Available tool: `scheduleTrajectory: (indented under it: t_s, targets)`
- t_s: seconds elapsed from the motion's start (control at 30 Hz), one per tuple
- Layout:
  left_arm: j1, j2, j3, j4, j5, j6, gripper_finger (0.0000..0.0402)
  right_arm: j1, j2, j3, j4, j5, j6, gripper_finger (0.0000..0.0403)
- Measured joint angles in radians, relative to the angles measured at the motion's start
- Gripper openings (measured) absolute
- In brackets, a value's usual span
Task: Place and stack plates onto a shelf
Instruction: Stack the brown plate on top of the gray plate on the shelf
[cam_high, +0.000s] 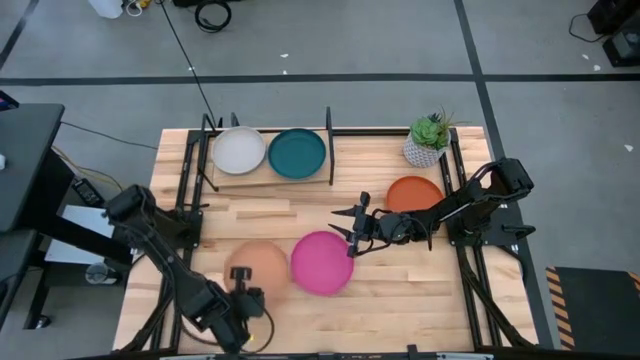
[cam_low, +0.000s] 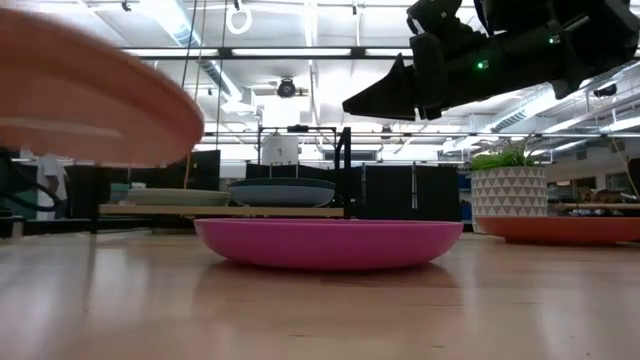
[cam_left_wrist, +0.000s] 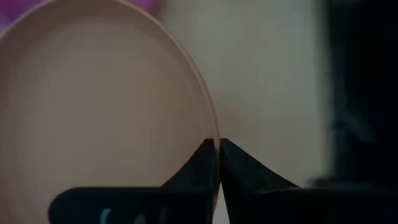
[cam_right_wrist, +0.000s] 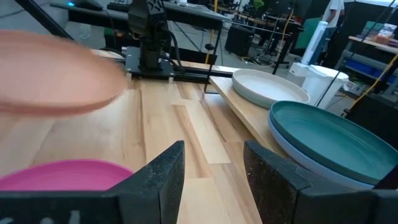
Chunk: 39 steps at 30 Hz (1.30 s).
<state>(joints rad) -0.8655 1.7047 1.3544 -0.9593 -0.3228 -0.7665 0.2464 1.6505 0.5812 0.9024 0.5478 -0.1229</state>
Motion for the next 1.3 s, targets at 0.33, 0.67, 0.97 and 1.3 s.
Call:
scheduleTrajectory:
  t_s: [0.33, 0.67, 0.97, 1.3]
  targets:
    - [0.101, -0.012, 0.0, -0.386, -0.18, 0.082, 0.002, 0.0, 0.0, 0.0, 0.0, -0.002, -0.001, 0.0171]
    - [0.275, -0.098, -0.029, -0.427, -0.234, 0.336, 0.002, 0.0, 0.0, 0.0, 0.0, -0.03, -0.008, 0.0171]
    - [0.447, -0.367, -0.233, -0.321, -0.326, 0.432, 0.002, 0.0, 0.0, 0.0, 0.0, -0.029, -0.034, 0.0171]
    - [0.801, -0.536, -0.409, 0.046, -0.175, 0.657, 0.002, 0.0, 0.0, 0.0, 0.001, -0.029, -0.034, 0.0171]
